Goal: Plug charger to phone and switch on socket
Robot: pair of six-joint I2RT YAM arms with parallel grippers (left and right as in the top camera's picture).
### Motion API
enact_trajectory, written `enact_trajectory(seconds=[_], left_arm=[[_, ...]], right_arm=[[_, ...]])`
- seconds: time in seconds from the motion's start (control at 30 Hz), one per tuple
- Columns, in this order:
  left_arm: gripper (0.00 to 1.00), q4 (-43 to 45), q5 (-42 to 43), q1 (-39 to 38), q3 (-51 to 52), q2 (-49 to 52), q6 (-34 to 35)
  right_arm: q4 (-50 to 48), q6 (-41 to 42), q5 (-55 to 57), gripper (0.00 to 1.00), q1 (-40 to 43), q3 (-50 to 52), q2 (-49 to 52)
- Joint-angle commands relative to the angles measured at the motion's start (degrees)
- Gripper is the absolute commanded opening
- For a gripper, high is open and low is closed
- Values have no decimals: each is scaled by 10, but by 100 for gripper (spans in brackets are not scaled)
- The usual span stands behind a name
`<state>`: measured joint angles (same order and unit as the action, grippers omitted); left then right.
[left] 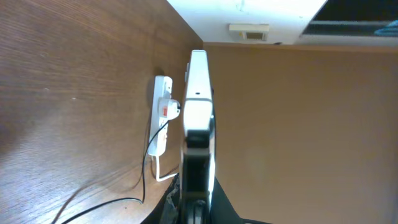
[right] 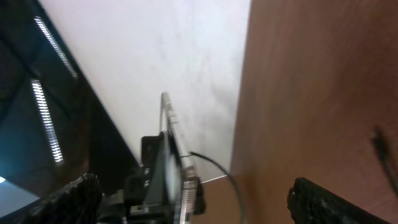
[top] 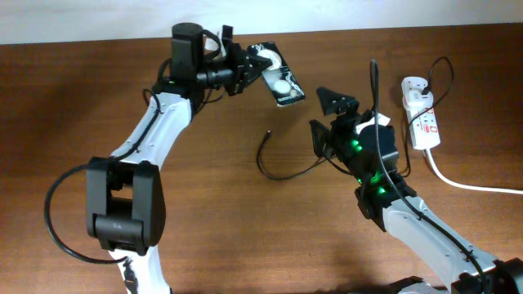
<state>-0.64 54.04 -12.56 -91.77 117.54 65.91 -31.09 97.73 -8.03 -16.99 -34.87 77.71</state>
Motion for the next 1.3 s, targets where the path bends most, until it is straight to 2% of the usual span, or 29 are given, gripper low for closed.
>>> enact_trajectory(seconds=[0.0,0.1,0.2,0.23,0.3,0.47,0.53,0.67,0.9,1.0,1.27], left_arm=[[0,-3,56,37,-5,-2,-28],[0,-3,90,84,-5,-2,-28],[0,-3,111,126,-5,-2,-28],[0,-3,112,139,-5,-2,-28],[0,-3,117,158,-5,-2,-28],[0,-3,127,176,-5,-2,-28],[0,-3,127,176,-5,-2,-28],[0,-3,128,177,-5,-2,-28],[0,-4,111,223,-5,-2,-28],[0,-5,109,232,-5,-2,-28],[0,-20,107,232,-5,-2,-28]], right_arm=[[56,-118,-45,99,-4,-7,-3],[151,-297,-102,99,-4,-7,-3],[190,-399,-124,97,-4,-7,-3],[190,-415,-128,91,-4,-7,-3],[226,-430,-130,85,-4,-19,-3],[473,-534,-87,75,-4,-197,33],[520,-543,-76,75,-15,-261,82],[536,-542,-69,70,-50,-343,196],[472,-505,37,54,-110,-355,293],[444,-505,42,46,-115,-356,327],[485,-509,68,46,-138,-434,428]])
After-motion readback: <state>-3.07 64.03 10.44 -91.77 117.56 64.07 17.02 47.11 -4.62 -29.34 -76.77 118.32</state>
